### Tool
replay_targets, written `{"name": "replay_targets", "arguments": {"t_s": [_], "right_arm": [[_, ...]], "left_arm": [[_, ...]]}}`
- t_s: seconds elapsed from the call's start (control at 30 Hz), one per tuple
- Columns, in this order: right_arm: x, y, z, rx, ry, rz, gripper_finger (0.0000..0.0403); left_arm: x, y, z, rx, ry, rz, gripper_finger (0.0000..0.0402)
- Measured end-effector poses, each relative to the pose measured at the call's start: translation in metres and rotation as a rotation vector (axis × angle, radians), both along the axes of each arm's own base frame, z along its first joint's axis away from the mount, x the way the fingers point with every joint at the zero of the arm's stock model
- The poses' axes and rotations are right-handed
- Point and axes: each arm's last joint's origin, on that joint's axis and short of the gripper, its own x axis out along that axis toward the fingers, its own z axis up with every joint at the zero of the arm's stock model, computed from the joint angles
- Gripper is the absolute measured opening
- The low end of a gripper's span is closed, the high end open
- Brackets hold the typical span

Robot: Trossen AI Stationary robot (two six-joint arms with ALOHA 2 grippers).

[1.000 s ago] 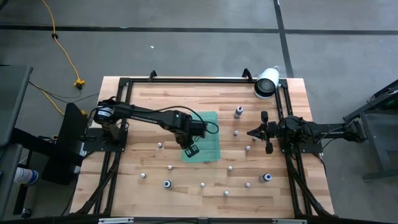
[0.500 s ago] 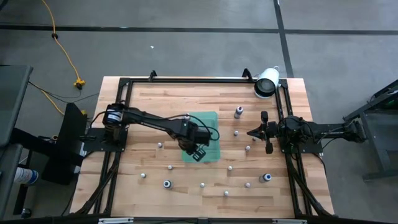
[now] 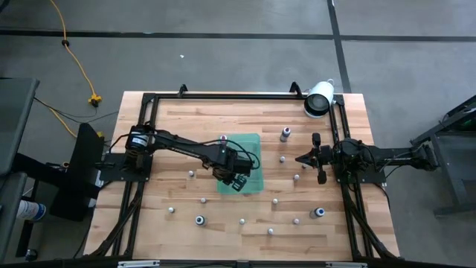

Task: Pick & Place food coloring
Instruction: Put the small red food coloring bottle into the green bin, then put the small brown food coloring bottle into the green bin

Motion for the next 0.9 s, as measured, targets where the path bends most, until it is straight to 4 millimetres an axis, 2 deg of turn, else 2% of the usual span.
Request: {"name": "replay_targets", "arguments": {"t_s": [0.23, 0.6, 0.77, 0.9], "right_arm": [[0.0, 0.0, 0.0, 0.0, 0.0, 0.0, 0.0], [0.0, 0.0, -0.0002, 0.0, 0.001, 0.0, 0.0], [0.0, 0.0, -0.0001, 0.0, 0.001, 0.0, 0.0], [0.0, 0.0, -0.0001, 0.0, 0.001, 0.0, 0.0]], "left_arm": [[0.0014, -0.0003, -0.0037, -0.01, 0.009, 0.015, 0.0049], [0.0011, -0.0002, -0.0039, -0.009, 0.013, 0.021, 0.0132], [0.0007, 0.0012, -0.0036, -0.006, 0.016, -0.011, 0.0157], [0.0015, 0.0074, 0.0044, -0.004, 0.004, -0.042, 0.0168]]}}
